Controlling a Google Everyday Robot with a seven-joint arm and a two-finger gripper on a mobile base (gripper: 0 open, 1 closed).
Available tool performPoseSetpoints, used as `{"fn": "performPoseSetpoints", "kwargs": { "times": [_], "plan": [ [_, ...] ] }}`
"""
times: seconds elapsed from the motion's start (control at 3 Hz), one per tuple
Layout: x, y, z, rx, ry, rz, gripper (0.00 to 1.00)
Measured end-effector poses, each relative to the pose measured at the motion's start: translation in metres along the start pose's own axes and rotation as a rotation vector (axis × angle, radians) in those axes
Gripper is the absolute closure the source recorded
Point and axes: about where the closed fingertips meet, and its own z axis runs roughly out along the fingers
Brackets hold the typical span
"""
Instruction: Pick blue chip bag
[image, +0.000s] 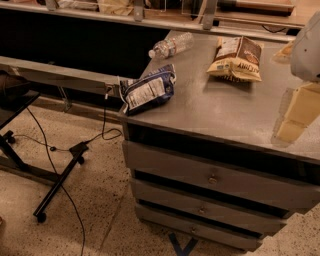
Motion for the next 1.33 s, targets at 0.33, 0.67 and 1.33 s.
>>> {"fn": "performPoseSetpoints", "kwargs": {
  "times": [0.33, 0.67, 1.33],
  "plan": [
    [0.0, 0.0, 0.0, 0.0, 0.0, 0.0, 0.0],
    [-0.019, -0.01, 0.015, -0.006, -0.033, -0.039, 0.0],
    [-0.118, -0.041, 0.122, -0.114, -0.075, -0.23, 0.0]
  ]
}}
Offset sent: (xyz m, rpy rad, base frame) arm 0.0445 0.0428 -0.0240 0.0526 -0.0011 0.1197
